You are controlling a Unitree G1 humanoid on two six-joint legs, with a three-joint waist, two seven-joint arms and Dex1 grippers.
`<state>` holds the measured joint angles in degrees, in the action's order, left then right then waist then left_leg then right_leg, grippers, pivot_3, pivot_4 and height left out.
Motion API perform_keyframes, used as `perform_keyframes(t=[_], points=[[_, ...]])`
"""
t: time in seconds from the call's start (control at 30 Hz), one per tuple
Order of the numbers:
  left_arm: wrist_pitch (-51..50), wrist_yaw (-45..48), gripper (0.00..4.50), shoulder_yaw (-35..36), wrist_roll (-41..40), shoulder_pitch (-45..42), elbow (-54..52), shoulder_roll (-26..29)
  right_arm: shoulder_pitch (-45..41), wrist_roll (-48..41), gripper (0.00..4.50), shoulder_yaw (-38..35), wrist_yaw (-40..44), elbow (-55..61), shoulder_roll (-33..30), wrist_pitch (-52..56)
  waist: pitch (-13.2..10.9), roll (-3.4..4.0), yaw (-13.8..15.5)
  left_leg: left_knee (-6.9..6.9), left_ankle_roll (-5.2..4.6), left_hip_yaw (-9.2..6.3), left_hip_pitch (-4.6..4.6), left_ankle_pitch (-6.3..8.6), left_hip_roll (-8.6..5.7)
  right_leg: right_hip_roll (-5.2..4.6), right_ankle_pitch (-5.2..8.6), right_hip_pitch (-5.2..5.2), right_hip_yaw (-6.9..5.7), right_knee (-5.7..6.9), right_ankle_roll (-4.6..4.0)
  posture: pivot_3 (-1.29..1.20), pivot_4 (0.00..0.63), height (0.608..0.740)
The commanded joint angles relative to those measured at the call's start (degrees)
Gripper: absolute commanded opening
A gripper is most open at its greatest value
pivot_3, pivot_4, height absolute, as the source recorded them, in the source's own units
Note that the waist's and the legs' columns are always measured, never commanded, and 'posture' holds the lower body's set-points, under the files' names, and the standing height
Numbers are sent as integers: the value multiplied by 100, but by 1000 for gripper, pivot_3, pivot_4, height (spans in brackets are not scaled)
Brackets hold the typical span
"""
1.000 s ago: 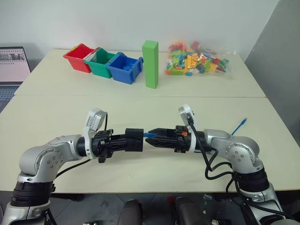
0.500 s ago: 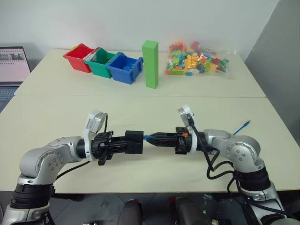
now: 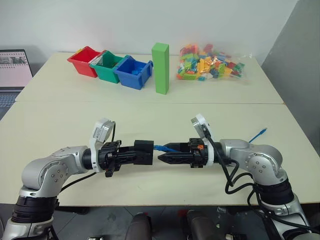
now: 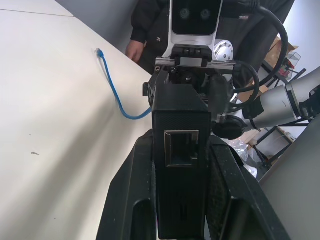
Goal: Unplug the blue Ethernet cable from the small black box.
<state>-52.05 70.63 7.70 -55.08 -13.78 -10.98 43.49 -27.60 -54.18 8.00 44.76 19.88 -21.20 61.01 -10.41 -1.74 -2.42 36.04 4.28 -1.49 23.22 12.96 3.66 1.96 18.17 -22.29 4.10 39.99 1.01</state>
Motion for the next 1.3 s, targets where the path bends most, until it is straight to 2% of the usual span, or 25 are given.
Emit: perform_keyframes(t=[0.03, 0.3, 0.93, 1.03, 1.2, 1.27, 1.3], points=[[37, -8, 799, 57, -69, -9, -102, -36, 5, -175, 2103, -162, -228, 125, 188, -27, 0, 0, -1, 0, 0, -1, 0, 0, 0, 0, 0, 0, 0, 0, 0, 0, 150, 740], [33, -75, 799, 101, -101, 23, -143, -96, 89, -337, 2103, -400, -774, 19, 616, 22, 0, 0, -3, 0, 0, -1, 4, 0, 0, 0, 0, -2, 0, -1, 0, 0, 150, 740], [14, -146, 799, 114, -169, 26, -191, -119, 128, -303, 2103, -346, -727, 45, 516, 95, 0, 0, -15, 0, 0, -1, 4, 0, 0, 0, 0, -2, 0, -1, 0, 0, 150, 740], [8, -164, 799, 108, -174, 22, -198, -129, 120, -311, 1656, -360, -715, 34, 503, 104, 0, 1, -15, 0, 0, -1, 4, 0, 0, 0, 0, -2, 0, -1, 0, 0, 150, 740], [3, -177, 799, 106, -182, 22, -205, -132, 107, -319, 391, -361, -679, 19, 476, 102, 0, 0, -16, 0, 0, -1, 5, 0, 0, 0, 0, -2, 0, -2, 0, 0, 150, 740], [-2, -188, 799, 110, -195, 19, -204, -137, 98, -326, 70, -352, -660, 15, 456, 93, 0, 1, -17, 0, 0, -1, 5, 0, 0, 0, 0, -2, 0, -2, 0, 0, 150, 740], [-2, -188, 799, 110, -200, 23, -206, -136, 96, -338, 68, -353, -657, 15, 451, 92, -1, 1, -17, 0, 0, -1, 4, 0, 0, -1, 0, -2, 0, -2, 0, 0, 150, 740]])
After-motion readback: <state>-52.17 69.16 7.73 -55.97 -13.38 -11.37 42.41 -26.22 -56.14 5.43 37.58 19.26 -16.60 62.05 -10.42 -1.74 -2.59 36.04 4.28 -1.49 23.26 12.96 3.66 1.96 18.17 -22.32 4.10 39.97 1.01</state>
